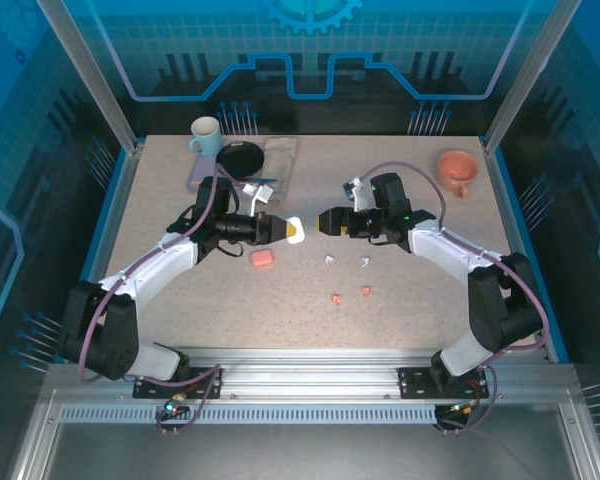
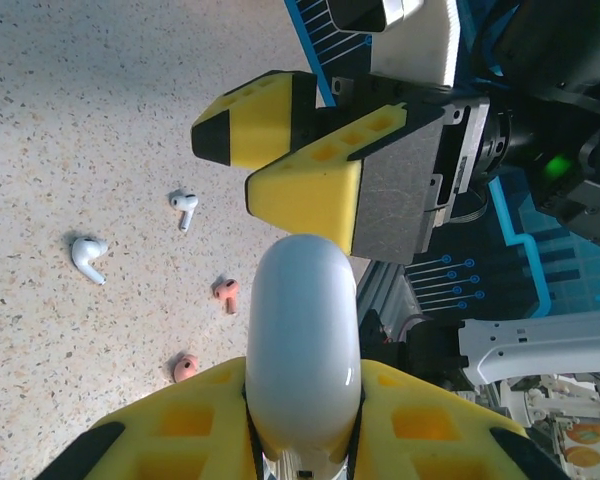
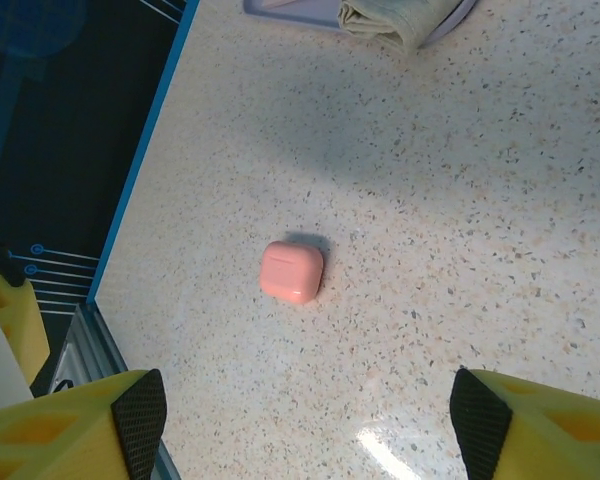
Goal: Insert the wireless bluetooth earbuds into the charging case
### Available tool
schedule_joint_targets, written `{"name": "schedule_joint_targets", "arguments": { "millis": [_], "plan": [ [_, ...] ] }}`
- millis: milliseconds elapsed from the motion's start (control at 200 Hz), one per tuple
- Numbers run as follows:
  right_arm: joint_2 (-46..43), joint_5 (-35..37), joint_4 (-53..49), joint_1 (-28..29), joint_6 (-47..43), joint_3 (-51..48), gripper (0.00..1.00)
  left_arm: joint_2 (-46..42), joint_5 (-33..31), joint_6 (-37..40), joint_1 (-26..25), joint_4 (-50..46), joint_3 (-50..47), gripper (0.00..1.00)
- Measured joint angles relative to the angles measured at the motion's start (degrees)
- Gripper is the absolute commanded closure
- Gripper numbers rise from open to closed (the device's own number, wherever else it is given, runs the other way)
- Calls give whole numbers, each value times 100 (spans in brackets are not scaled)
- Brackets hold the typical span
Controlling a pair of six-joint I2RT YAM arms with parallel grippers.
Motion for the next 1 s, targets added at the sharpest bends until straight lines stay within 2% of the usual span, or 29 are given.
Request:
{"name": "schedule_joint_targets", "arguments": {
  "millis": [325, 695, 1000],
  "plan": [
    [-881, -396, 238, 63, 173, -278, 21, 0, 2, 0, 0, -2, 4, 100],
    [-369, -365, 234, 706, 227, 227, 23, 2, 2, 0, -7, -22, 72, 100],
    [-116, -332, 328, 553, 238, 149, 25, 61, -105, -2, -9, -90, 92, 100]
  ]
}}
